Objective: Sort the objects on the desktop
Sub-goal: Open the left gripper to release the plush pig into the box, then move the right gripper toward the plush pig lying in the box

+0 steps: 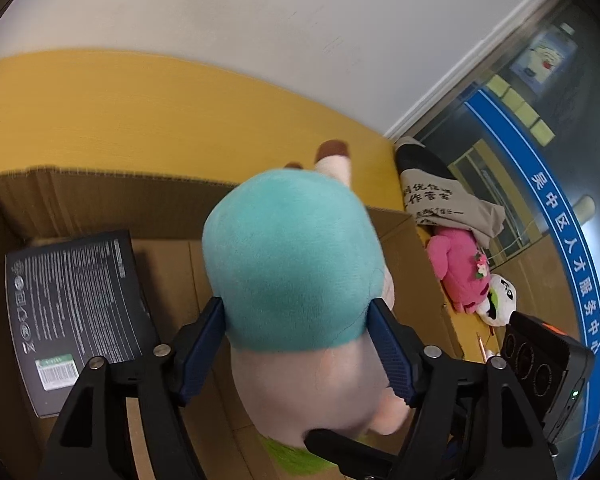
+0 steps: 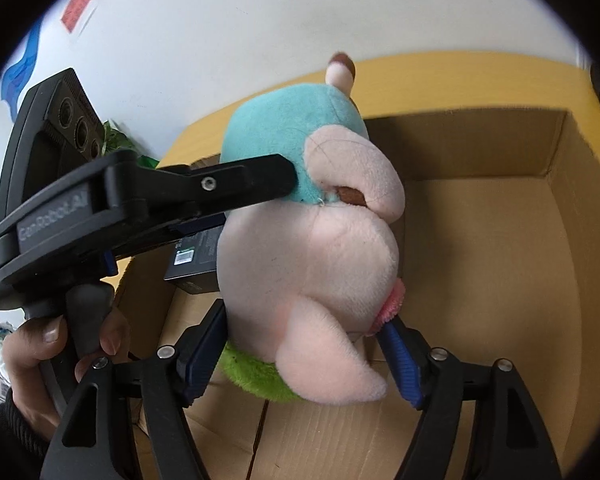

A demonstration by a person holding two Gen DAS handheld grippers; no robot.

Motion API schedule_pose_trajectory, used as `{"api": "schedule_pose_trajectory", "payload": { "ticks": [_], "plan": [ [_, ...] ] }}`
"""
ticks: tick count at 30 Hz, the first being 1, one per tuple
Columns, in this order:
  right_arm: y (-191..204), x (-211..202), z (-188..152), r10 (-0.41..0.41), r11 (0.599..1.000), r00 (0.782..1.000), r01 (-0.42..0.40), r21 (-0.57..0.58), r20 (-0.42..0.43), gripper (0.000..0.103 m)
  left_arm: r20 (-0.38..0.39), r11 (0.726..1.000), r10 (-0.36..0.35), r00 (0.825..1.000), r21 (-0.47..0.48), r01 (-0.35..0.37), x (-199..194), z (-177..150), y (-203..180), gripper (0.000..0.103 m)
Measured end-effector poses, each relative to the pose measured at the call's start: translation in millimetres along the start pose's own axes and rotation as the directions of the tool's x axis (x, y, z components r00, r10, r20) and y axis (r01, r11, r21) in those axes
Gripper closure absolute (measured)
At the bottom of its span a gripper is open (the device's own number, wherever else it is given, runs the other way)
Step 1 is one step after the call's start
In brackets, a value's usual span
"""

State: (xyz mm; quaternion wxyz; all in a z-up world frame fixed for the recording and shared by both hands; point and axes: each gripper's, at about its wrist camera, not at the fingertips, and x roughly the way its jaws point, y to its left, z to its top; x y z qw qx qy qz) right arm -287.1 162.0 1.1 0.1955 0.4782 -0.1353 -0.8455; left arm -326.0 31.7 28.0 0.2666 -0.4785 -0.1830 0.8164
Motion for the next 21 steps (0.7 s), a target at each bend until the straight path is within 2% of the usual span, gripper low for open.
{"api": "schedule_pose_trajectory", "payload": {
  "ticks": [2,5,8,11,14,16,18,21],
  "plan": [
    [-4,1,-2,0.012,1.000,1.000,-0.012,0.023,-0.006,0.027,-0.010,1.000,0.030,1.000,-0.008,-0.030,0,0,2,0.020],
    [-5,-8,-4,0.012,1.000,1.000,-0.013,0.020,0.013,0.027,0.006,0.997,0.077,0.997,-0.013,-0.077,-9,0,1,0.019],
    [3,-29,-5,-0.008,1.000,0.998,0.009,-0.021,0.054,0.022,0.065,0.998,0.064,0.996,0.015,-0.065,-31,-3,-6,0.019],
    [-1,-52,-10,-0.008,0.999,0.996,0.011,-0.044,0.087,0.021,0.151,0.996,0.059,0.987,0.060,-0.069,-67,-8,-22,0.018],
    [-12,-75,-37,0.013,0.999,0.994,-0.008,-0.047,0.111,0.021,0.243,0.988,0.080,0.967,0.107,-0.109,-106,-17,-40,0.011],
    [16,-72,-26,0.013,0.998,0.992,-0.005,-0.060,0.128,0.019,0.296,0.983,0.079,0.952,0.134,-0.123,-130,-26,-48,0.006],
    [21,-92,-20,0.002,0.997,0.991,0.009,-0.079,0.137,0.018,0.350,0.976,0.078,0.933,0.166,-0.144,-154,-39,-58,0.003],
    [8,-89,-20,0.010,0.999,0.995,-0.004,-0.053,0.099,0.018,0.402,0.963,0.129,0.906,0.168,-0.212,-181,-56,-68,0.001]
  ]
}}
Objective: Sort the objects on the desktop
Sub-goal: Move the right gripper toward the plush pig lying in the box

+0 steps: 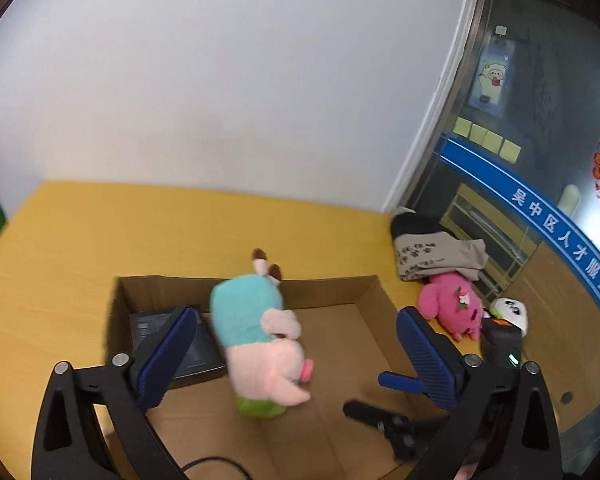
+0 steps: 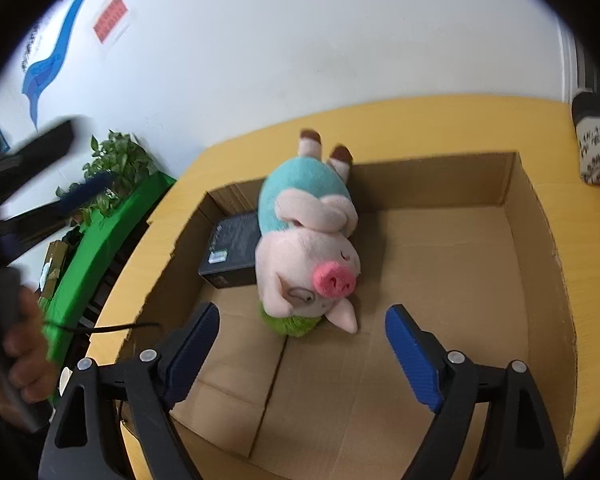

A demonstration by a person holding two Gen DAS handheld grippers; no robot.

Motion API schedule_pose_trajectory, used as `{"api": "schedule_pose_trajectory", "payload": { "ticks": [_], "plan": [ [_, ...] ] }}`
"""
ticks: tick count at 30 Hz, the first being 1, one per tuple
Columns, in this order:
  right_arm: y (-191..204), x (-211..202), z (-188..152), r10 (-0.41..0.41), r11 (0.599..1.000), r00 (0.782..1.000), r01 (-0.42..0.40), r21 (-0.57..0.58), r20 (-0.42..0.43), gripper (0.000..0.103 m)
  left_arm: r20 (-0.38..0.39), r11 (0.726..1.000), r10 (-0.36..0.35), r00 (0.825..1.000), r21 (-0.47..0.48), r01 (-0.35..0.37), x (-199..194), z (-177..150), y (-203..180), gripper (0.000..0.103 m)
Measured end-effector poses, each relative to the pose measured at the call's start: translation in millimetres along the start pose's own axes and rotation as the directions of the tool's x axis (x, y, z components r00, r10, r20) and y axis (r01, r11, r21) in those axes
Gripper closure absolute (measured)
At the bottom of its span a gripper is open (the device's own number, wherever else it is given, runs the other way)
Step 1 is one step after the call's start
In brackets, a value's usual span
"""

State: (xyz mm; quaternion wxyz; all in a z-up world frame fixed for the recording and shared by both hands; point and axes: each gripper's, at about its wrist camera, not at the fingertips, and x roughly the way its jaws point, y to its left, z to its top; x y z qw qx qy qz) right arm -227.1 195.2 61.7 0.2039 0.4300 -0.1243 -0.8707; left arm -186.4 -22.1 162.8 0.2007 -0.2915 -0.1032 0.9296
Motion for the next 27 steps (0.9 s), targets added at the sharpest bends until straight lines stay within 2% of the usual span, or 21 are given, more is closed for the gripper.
{"api": "schedule_pose_trajectory", "payload": {
  "ticks": [3,8,14,17,21,24,27],
  "plan": [
    [-2,-2,0,0.008,1.000,1.000,-0.008,0.020,-0.007,0.018,0.032,0.997,0.065,0.997,0.040,-0.067,-29,-11,-4,0.001],
    [20,-24,-13,-0.025,0.998,1.000,0.025,-0.063,0.011,0.018,0.080,0.979,0.163,0.983,0.107,-0.171,-84,-37,-11,0.000],
    [47,-72,-56,-0.086,0.982,0.994,0.095,-0.163,0.062,0.018,0.138,0.951,0.267,0.954,0.124,-0.284,-152,-64,-26,0.000],
    [57,-98,-76,-0.110,0.967,0.990,0.127,-0.221,0.085,0.018,0.168,0.925,0.336,0.927,0.128,-0.359,-184,-72,-32,0.000],
    [64,-124,-94,-0.118,0.956,0.986,0.144,-0.256,0.116,0.018,0.175,0.908,0.379,0.909,0.121,-0.402,-212,-83,-35,0.000],
    [66,-135,-105,-0.113,0.956,0.986,0.141,-0.259,0.120,0.018,0.167,0.916,0.359,0.918,0.124,-0.381,-219,-98,-40,0.000],
    [67,-142,-113,-0.104,0.956,0.988,0.132,-0.260,0.117,0.018,0.127,0.943,0.304,0.944,0.101,-0.317,-212,-116,-44,0.000]
  ]
}}
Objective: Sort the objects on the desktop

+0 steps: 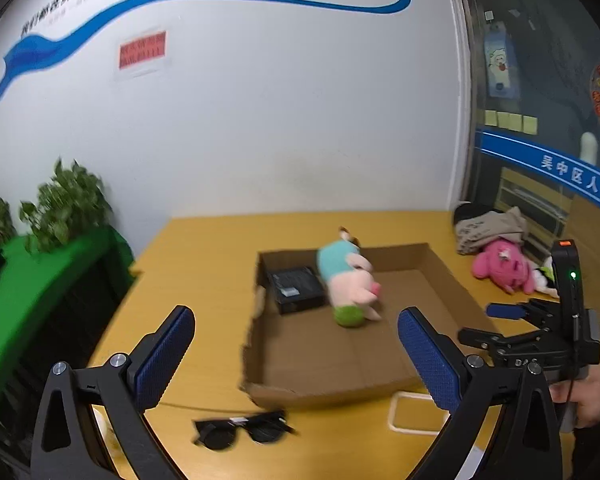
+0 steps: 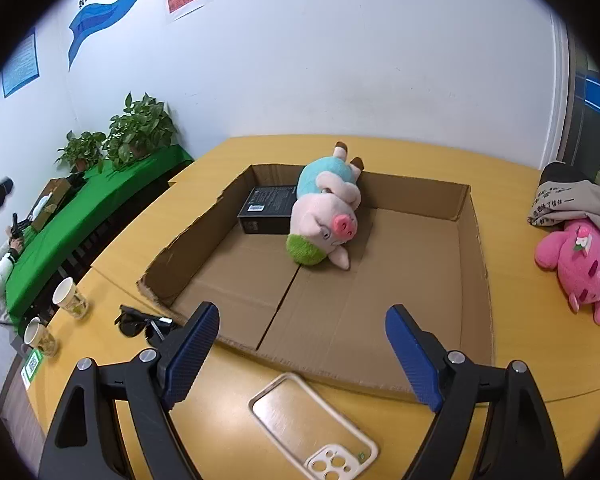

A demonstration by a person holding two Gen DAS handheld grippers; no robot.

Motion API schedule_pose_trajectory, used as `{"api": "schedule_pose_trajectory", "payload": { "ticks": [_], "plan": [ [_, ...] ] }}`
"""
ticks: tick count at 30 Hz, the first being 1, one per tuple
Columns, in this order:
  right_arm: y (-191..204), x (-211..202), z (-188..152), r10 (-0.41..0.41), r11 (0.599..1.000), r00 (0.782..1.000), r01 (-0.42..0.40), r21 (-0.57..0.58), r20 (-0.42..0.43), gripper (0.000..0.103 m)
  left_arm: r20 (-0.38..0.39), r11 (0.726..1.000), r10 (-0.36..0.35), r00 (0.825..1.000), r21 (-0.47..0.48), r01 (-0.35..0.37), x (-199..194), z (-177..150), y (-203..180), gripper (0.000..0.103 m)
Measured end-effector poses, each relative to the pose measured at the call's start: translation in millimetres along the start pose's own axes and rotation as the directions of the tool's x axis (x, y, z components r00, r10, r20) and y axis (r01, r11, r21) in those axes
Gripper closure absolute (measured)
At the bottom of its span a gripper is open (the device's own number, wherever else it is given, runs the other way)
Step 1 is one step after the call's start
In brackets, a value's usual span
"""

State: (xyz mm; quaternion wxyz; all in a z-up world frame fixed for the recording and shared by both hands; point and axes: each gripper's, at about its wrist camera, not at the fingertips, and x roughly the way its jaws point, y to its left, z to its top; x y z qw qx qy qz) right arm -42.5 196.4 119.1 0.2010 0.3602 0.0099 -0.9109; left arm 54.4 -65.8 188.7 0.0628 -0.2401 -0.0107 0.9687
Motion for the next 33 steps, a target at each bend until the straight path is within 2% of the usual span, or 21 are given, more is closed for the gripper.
{"api": "schedule_pose_trajectory", "payload": {
  "ticks": [6,11,17,24,26,29,31,33],
  "plan": [
    [2,-13,-13,-0.007,1.000,1.000,0.007,-0.016,0.006,0.018,-0.066,0.995,-0.091,0.994,-0.051,0.087,21,-32,-22,0.000],
    [-4,-18,-19,-0.017,1.000,1.000,0.017,-0.003,-0.001,0.018,-0.092,0.987,-0.149,0.985,-0.073,0.142,35,-45,-36,0.000],
    [-8,-16,-21,-0.027,0.999,1.000,0.027,0.016,-0.006,0.018,-0.086,0.981,-0.182,0.980,-0.085,0.175,43,-50,-38,0.000],
    [-2,-2,-18,-0.016,1.000,1.000,0.016,0.007,-0.021,0.018,-0.085,0.983,-0.168,0.982,-0.092,0.160,53,-55,-31,0.000],
    [-1,8,-11,0.007,1.000,1.000,-0.007,0.010,-0.028,0.018,-0.089,0.982,-0.169,0.982,-0.103,0.159,57,-57,-26,0.000],
    [-7,35,14,0.091,0.995,0.995,-0.089,0.055,-0.040,0.018,-0.097,0.979,-0.171,0.980,-0.133,0.158,61,-63,-15,0.000],
    [-13,68,39,0.128,0.988,0.989,-0.121,0.098,-0.074,0.018,-0.104,0.978,-0.164,0.981,-0.150,0.148,63,-67,-7,0.000],
    [-19,111,63,0.130,0.987,0.984,-0.116,0.116,-0.122,0.018,-0.107,0.974,-0.160,0.981,-0.177,0.140,64,-71,2,0.000]
  ]
}}
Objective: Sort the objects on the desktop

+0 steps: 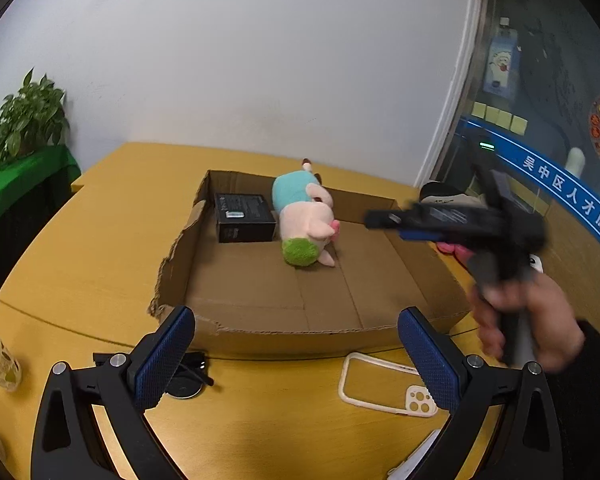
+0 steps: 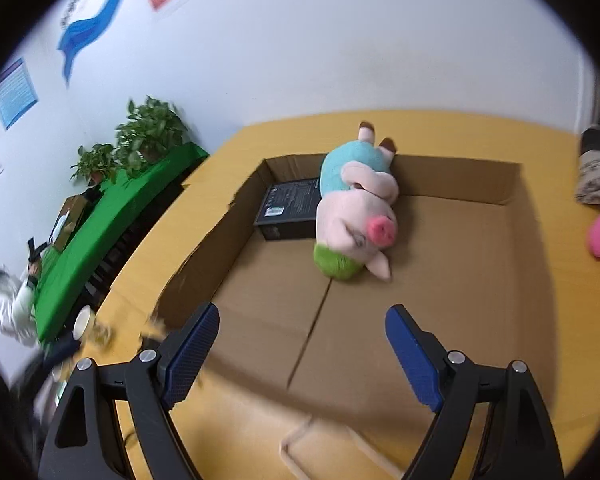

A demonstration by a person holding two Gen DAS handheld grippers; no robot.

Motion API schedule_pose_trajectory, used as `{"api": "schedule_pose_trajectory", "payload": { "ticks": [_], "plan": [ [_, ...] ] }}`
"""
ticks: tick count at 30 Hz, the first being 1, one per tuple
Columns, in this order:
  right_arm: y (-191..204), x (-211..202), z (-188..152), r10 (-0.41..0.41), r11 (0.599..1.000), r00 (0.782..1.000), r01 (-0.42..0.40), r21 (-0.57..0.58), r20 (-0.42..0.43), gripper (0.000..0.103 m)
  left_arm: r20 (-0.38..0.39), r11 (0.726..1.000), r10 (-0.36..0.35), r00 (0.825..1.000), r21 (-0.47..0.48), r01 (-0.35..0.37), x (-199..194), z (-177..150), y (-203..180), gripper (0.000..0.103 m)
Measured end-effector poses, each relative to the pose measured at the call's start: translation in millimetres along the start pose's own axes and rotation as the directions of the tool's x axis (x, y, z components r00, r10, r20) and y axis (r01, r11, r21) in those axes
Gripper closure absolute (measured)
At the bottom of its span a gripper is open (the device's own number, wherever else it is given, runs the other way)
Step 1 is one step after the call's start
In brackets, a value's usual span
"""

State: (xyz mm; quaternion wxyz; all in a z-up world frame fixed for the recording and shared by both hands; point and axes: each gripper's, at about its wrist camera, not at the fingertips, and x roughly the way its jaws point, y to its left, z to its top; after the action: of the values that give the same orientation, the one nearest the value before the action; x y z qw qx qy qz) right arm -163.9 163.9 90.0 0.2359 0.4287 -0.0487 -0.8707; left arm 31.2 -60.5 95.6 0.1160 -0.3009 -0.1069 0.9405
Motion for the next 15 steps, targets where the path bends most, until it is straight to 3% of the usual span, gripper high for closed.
{"api": "schedule_pose_trajectory", "payload": {
  "ticks": [4,8,9,15],
  "plan": [
    [-17,83,44,-0.023,1.000,0.994,0.025,0.019,-0.110,0.018,-0.004,1.000,0.001,1.000,-0.030,-0.001,-2,-6,15,0.000],
    [-32,140,55,-0.102,0.994,0.976,0.106,0.011,-0.191,0.022,-0.015,1.000,0.006,1.000,-0.030,-0.007,-1,-10,25,0.000],
    [-34,145,54,-0.113,0.993,0.974,0.117,0.010,-0.196,0.023,-0.015,1.000,0.005,1.000,-0.030,-0.006,-1,-10,27,0.000],
    [-36,131,42,-0.139,0.990,0.976,0.143,0.012,-0.170,0.055,-0.034,0.998,-0.011,0.999,-0.065,0.009,8,-13,35,0.000]
  ]
}}
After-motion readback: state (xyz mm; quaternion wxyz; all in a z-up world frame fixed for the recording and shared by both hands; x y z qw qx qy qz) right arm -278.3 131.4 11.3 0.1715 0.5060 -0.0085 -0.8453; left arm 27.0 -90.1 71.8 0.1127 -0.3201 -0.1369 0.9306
